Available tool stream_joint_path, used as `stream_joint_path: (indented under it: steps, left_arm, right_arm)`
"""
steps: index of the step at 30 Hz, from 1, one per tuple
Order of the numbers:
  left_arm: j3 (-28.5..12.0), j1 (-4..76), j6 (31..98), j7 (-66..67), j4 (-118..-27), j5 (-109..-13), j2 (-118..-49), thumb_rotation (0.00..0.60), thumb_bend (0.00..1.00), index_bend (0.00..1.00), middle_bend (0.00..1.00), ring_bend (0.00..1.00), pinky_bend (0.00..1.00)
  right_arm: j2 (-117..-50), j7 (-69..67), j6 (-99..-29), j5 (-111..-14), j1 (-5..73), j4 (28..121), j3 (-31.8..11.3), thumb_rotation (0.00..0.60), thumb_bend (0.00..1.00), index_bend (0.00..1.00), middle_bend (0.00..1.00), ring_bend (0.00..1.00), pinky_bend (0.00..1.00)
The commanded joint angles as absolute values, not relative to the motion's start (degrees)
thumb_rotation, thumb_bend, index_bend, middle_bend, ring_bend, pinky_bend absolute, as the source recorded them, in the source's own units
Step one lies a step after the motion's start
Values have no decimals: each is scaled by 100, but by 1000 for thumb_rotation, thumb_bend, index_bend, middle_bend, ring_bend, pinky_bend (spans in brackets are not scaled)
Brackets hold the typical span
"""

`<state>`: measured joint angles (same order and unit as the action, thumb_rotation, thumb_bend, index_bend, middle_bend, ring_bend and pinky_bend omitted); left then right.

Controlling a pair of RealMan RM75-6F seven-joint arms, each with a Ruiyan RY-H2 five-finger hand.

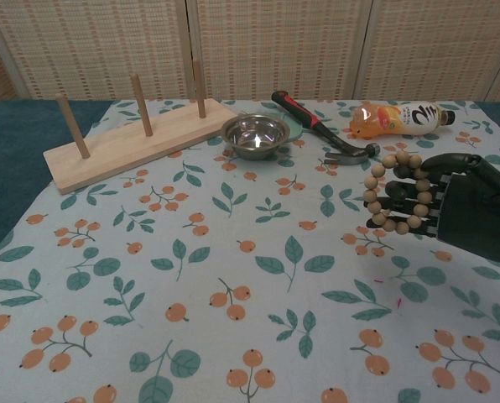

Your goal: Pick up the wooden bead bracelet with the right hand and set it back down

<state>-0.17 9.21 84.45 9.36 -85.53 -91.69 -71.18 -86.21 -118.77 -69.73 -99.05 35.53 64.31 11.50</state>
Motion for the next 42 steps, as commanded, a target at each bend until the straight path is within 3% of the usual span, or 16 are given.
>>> stream_joint_path:
  steps: [1,12,14,17,20,22,24,28,35,40,41,42]
  left_arm:
    - [-14,925,8438,934,-8551,-9174,-7120,598,384,20,0,0,165]
    - [-10,945,8413,943,-8548,-9185,-7145,599,384,45,0,0,165]
    - [-11,946,8410,945,-8545,-9180,-7149,599,384,51,0,0,165]
    - [-14,949,8406,950,-8543,-9174,-7153,599,384,57,0,0,166]
    - [-12,950,8405,948,-8540,-9175,-7155,599,384,60,0,0,169]
    - [-12,950,8404,943,-8539,-9173,-7155,598,384,63,0,0,172]
    - [-13,951,8406,939,-8538,-9175,-7155,598,384,65,0,0,173]
    - [-10,952,8405,927,-8533,-9178,-7155,599,385,65,0,0,175]
    - [-9,952,8408,923,-8533,-9177,-7153,599,383,65,0,0,176]
    - [-11,948,8416,917,-8536,-9173,-7146,599,383,65,0,0,176]
    - [-11,945,8422,910,-8537,-9173,-7141,600,383,65,0,0,177]
    - [-13,945,8423,905,-8535,-9171,-7138,598,383,65,0,0,177]
  right_arm:
    - [-8613,-11854,-6999,-9939,3565,6409,1167,443,1000,524,560,301,332]
    - [-8547,-11685,-7115,-10044,3588,6404,1227,536,1000,439,559,246,329]
    - [-8550,-11634,-7156,-10092,3588,6371,1253,483,1000,392,553,225,300]
    - [-8547,-11601,-7143,-10126,3605,6355,1297,315,986,338,531,209,265]
    - [-8546,-11578,-7124,-10143,3629,6335,1324,244,785,315,515,204,263]
    - [-8552,-11539,-7112,-10139,3633,6323,1337,220,534,308,511,202,263]
    - [-8563,-11533,-7113,-10138,3632,6313,1351,203,374,306,509,201,263]
    - [-8575,-11513,-7124,-10148,3641,6285,1371,186,261,303,507,201,263]
    - [-8549,-11240,-7084,-10081,3637,6259,1357,186,238,303,505,201,264]
    - [-8644,-8689,-7140,-9462,3266,6271,876,232,238,284,454,193,257]
    - [-8706,-7926,-7262,-9265,3135,6282,696,261,239,286,448,191,256]
    - [-8749,-7478,-7358,-9087,3031,6327,549,347,248,301,446,194,257]
